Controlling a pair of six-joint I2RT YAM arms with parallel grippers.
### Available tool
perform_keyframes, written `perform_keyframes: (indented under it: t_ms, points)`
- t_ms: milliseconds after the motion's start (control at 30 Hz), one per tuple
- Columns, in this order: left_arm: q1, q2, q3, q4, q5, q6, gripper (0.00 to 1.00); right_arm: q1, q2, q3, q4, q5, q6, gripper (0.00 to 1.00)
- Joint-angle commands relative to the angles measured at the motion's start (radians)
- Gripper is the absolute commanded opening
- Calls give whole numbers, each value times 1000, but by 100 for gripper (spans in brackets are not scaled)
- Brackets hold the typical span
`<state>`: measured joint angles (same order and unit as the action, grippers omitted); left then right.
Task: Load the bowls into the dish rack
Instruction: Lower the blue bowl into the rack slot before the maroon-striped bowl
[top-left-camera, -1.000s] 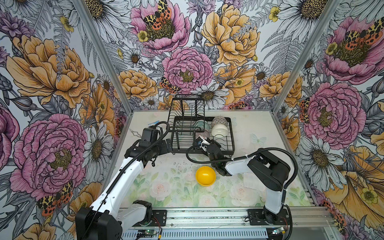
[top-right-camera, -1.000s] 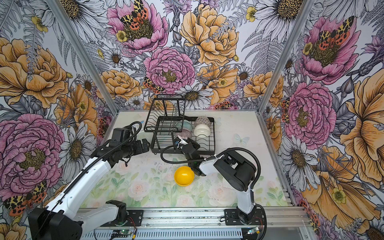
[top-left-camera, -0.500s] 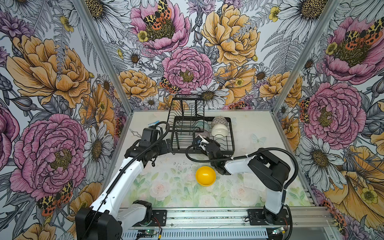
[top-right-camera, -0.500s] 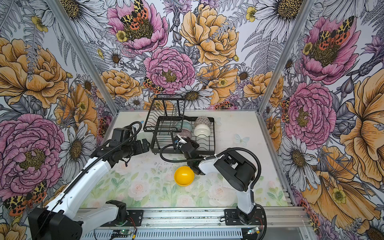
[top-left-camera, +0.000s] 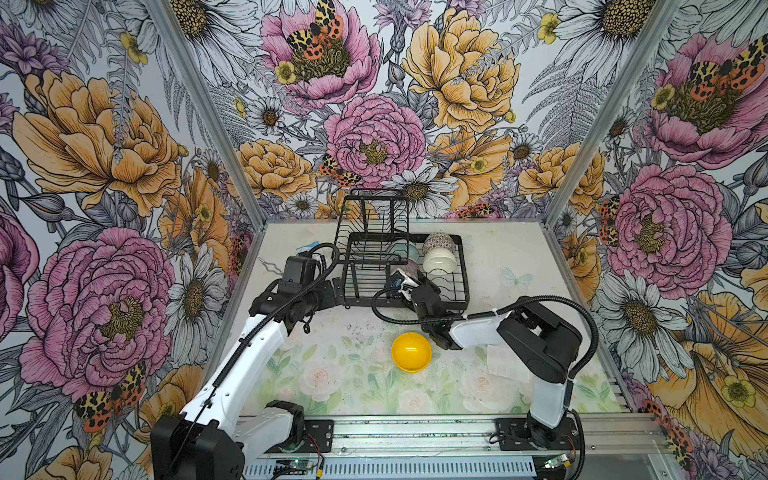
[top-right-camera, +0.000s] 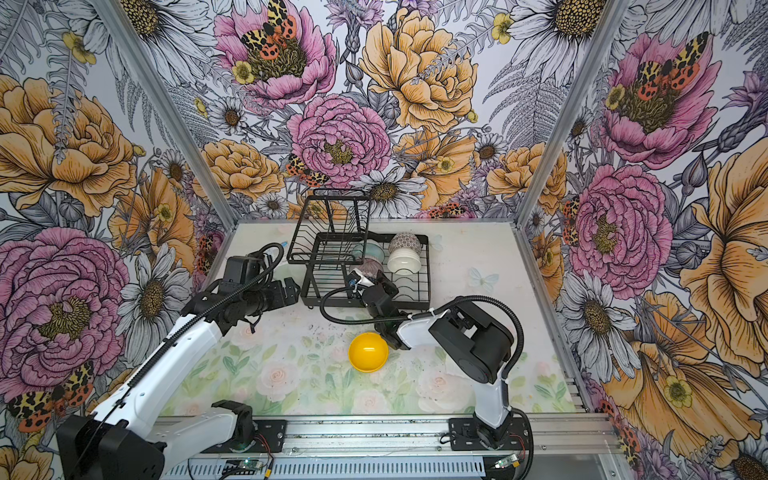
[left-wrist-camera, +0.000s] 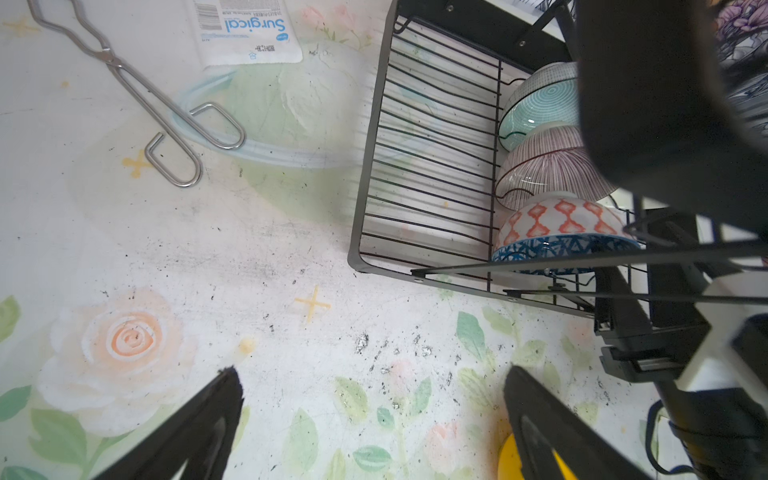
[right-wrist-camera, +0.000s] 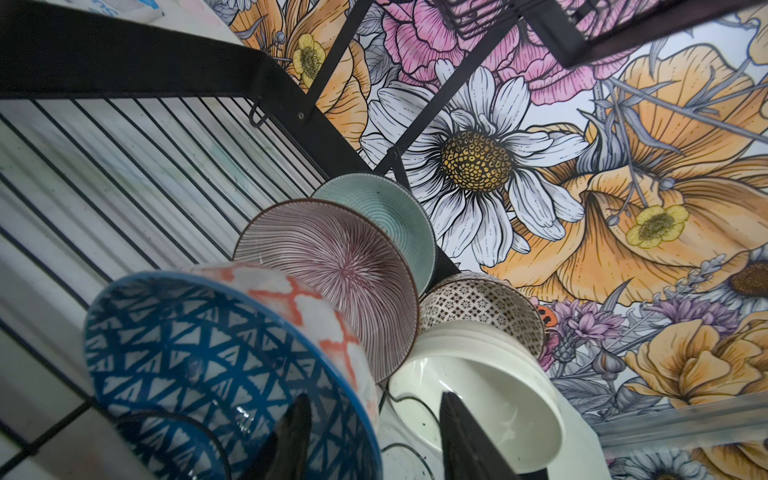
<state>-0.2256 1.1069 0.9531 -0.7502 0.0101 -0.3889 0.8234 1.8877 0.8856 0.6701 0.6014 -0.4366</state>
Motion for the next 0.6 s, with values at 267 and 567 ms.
perform_keyframes:
  t_ms: [267,567]
  points:
    - [8,-5,-17,28,13,13,99,0,-90,-7,-34,-25,20,78]
    - [7,-1,-12,31,19,18,99,-10,-180,-39,-127,-68,71,97]
